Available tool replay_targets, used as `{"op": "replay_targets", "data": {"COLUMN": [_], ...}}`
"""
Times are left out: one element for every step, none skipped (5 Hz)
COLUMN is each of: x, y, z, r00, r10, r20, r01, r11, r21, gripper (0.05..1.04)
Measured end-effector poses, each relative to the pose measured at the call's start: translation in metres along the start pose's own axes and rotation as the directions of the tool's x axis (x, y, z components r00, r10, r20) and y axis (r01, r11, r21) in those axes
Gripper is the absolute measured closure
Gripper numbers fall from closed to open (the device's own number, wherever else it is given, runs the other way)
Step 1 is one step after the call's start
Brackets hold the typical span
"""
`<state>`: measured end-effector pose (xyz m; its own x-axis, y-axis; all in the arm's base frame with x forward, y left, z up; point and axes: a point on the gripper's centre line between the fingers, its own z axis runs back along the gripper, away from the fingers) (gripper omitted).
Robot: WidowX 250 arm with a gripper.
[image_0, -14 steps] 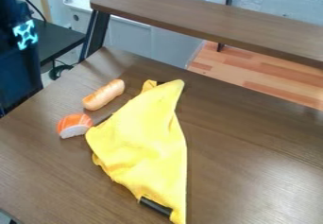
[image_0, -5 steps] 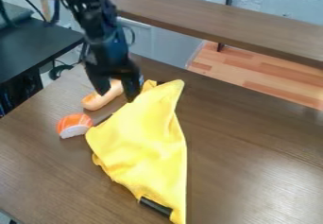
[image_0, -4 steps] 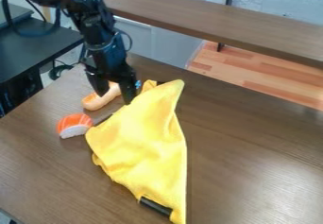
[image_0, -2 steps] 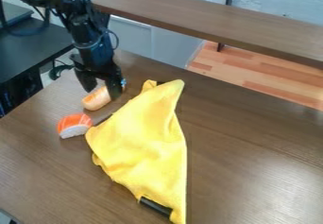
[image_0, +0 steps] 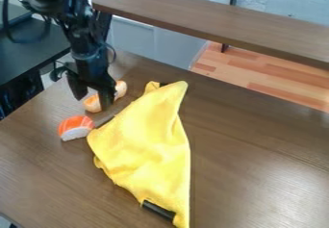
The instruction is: Unfold the cloth from left to right
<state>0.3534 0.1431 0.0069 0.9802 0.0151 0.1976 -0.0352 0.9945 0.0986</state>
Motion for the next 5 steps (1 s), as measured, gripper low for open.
{"op": "replay_targets", "data": {"x": [0.005, 0.003, -0.001, -0.002, -0.004], "y": [-0.008, -0.013, -0.017, -0.021, -0.020], "z": [-0.009, -0.019, -0.029, -0.032, -0.036], "r00": [0.999, 0.998, 0.997, 0.997, 0.996], "r10": [-0.037, -0.054, -0.064, -0.069, -0.056], "r20": [-0.002, -0.017, -0.037, -0.047, -0.065], "r01": [0.037, 0.056, 0.068, 0.074, 0.064], "r11": [0.998, 0.994, 0.991, 0.989, 0.989], "r21": [0.056, 0.093, 0.117, 0.124, 0.130], "gripper": [0.082, 0.083, 0.082, 0.083, 0.137]}}
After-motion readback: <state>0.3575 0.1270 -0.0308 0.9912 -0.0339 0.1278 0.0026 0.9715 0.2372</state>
